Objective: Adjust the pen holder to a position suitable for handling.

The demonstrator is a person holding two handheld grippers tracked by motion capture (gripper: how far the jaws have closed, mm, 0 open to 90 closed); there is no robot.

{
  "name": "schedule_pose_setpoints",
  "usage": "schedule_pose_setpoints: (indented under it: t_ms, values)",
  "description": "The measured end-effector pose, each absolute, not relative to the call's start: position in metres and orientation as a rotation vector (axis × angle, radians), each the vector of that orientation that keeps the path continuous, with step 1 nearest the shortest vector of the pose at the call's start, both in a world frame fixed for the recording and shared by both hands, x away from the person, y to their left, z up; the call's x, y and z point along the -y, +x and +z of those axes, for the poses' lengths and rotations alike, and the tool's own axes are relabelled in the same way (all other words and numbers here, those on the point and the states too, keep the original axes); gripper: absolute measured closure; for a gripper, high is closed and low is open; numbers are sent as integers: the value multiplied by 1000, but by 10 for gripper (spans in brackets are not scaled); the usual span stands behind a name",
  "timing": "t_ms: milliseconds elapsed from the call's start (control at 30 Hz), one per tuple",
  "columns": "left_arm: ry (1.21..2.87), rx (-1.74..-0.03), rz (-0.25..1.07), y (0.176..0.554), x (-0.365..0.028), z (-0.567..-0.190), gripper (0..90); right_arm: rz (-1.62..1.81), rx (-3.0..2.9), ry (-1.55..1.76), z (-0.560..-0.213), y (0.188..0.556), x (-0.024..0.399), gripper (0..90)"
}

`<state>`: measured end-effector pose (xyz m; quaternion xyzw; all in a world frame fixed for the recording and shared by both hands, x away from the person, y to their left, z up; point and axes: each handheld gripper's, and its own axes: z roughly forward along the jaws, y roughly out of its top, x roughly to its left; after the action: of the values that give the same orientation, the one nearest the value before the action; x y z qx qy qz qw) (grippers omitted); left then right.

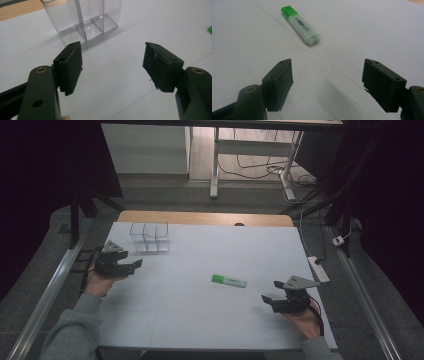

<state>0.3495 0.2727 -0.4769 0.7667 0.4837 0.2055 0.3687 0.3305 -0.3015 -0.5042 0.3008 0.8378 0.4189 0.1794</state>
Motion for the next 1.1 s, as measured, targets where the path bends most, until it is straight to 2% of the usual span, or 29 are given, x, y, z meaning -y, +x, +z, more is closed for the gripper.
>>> schedule_pose_setpoints:
  t_ms: [167,433,767,800,833,900,967,1100]
  values:
    - [1967,-1262,524,354,-278,-479,368,1179,-2372,850,-505,331,301,241]
    - [1960,-1327,518,363,-292,-486,482,1173,-2377,851,-506,332,300,242]
    - [1953,-1389,539,369,-305,-491,734,1162,-2378,853,-507,332,299,242]
    - [1949,-1395,539,370,-306,-492,734,1162,-2378,853,-507,332,299,242]
    - [1951,-1412,543,373,-309,-493,794,1161,-2383,853,-508,332,299,242]
    - [1951,-1419,546,375,-310,-494,847,1162,-2384,852,-508,332,299,242]
    - [1947,-1432,555,381,-312,-495,883,1152,-2388,851,-509,332,298,242]
    - [1955,-1433,572,389,-312,-495,891,1153,-2388,853,-509,332,299,242]
